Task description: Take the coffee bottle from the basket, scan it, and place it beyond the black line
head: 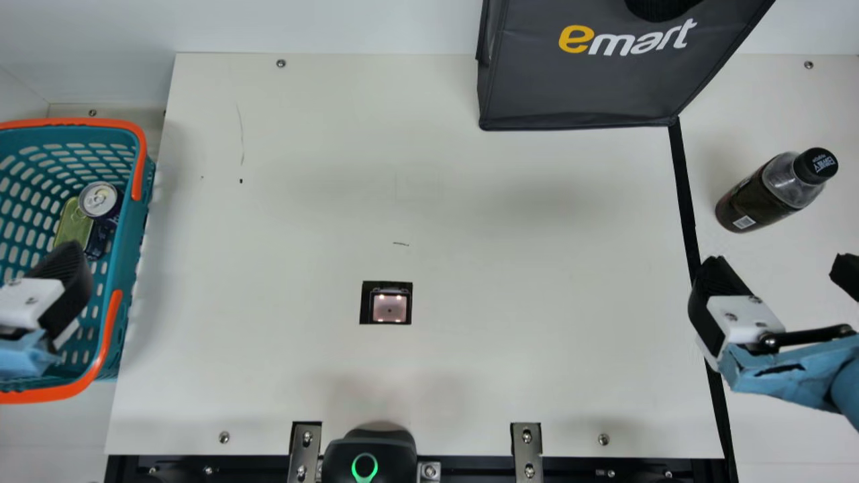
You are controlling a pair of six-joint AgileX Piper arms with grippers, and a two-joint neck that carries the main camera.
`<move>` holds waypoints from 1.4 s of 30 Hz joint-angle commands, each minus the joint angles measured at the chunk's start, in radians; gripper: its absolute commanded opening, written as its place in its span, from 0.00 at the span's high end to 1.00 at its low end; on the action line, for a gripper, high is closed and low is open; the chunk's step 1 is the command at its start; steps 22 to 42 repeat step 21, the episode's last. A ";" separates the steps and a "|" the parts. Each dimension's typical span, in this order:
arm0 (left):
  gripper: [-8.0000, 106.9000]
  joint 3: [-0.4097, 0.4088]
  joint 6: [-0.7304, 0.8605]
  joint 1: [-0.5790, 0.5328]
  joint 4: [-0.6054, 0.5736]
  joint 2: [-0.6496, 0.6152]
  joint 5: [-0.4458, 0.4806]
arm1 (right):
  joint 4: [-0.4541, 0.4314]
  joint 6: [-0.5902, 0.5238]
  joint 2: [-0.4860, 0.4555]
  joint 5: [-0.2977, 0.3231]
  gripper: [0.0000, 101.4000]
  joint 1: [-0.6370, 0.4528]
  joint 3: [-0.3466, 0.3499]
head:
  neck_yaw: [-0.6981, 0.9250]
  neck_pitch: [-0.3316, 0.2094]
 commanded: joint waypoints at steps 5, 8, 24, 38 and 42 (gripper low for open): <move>0.15 0.000 0.000 0.000 0.000 0.000 0.001 | 0.000 0.000 0.000 0.000 0.10 0.000 0.000 | 0.002 -0.015; 0.15 0.000 0.000 0.000 0.000 0.000 0.002 | 0.000 0.000 0.000 0.000 0.10 0.000 0.000 | 0.002 -0.015; 0.15 0.000 0.000 0.000 0.000 0.000 0.004 | 0.000 0.000 0.000 0.000 0.10 0.000 0.000 | 0.002 -0.015; 0.15 0.000 0.000 0.000 0.000 0.000 0.004 | 0.000 0.000 0.000 0.000 0.10 0.000 0.000 | 0.002 -0.015; 0.15 0.000 0.000 0.000 0.000 0.000 0.004 | 0.000 0.000 0.000 0.000 0.10 0.000 0.000 | 0.002 -0.015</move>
